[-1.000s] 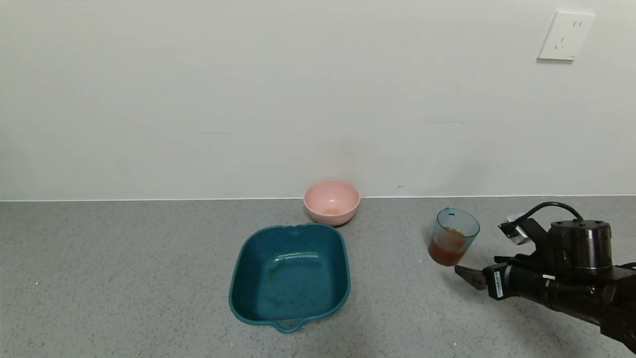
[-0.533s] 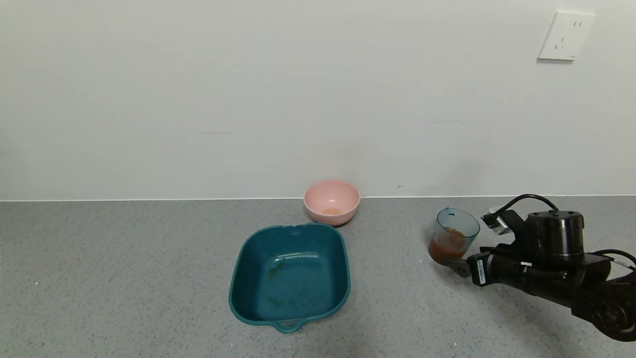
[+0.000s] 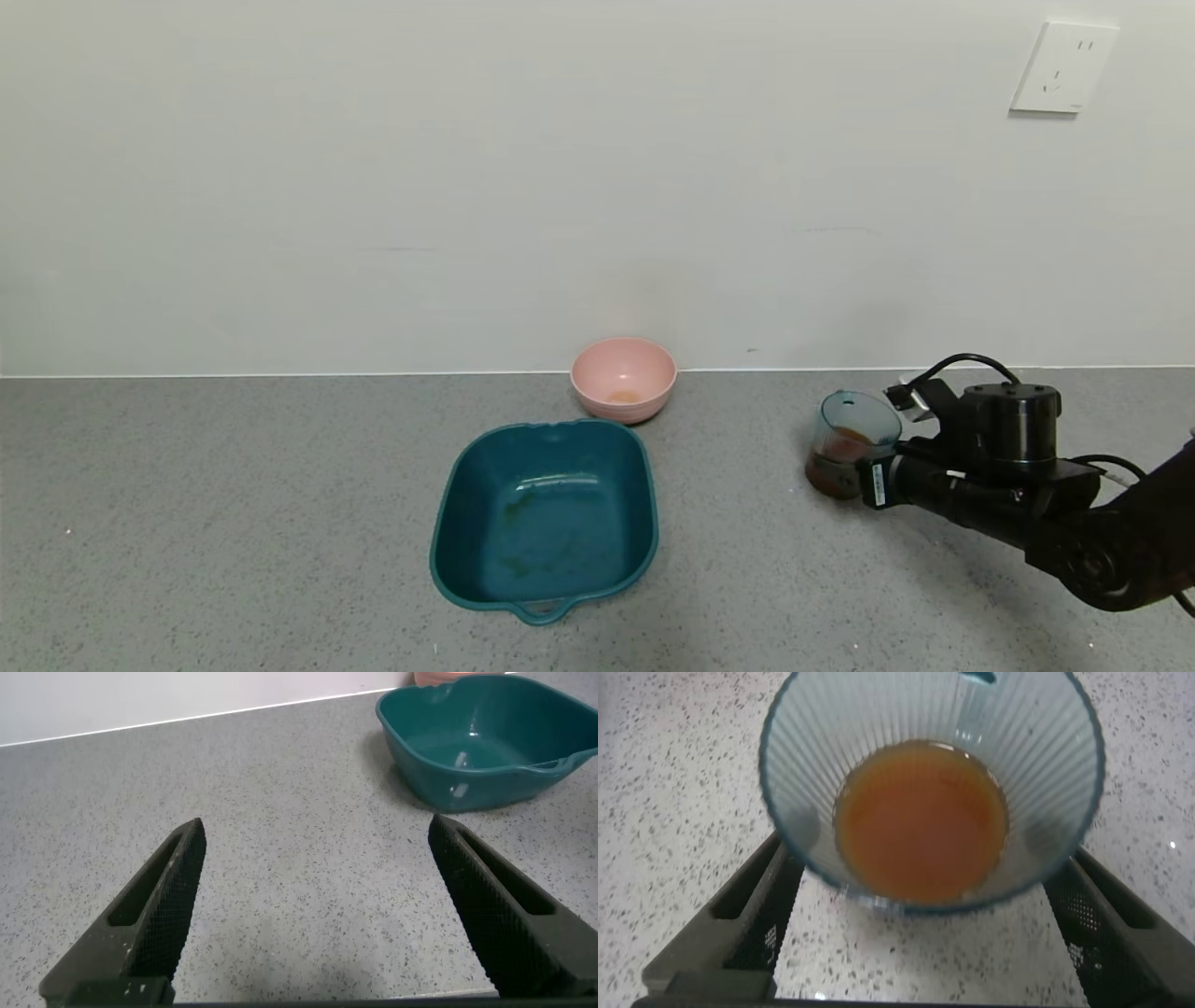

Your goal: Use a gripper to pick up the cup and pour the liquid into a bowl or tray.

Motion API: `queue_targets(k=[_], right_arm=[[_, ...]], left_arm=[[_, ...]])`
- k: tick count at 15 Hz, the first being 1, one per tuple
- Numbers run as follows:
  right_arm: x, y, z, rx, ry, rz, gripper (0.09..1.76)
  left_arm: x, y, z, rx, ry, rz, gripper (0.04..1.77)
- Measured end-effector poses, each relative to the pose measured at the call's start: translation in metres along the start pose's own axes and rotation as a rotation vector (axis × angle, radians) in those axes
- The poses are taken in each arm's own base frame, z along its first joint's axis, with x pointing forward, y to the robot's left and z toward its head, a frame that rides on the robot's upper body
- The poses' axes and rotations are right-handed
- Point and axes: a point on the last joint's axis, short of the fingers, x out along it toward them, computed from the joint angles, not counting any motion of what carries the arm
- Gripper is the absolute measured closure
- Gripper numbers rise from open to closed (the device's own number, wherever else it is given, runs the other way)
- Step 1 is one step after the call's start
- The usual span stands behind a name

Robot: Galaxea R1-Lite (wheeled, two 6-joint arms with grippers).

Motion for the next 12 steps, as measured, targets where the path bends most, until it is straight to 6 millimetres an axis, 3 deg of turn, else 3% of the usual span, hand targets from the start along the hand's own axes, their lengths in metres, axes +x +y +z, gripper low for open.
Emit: queue_targets(k=[12], right_arm=[[0.024,-0.004,-0.001,-0.004,-0.054,-0.007,0.14]], left_arm=[[0.0,0.0,0.0,0.0,0.0,0.0,0.09]])
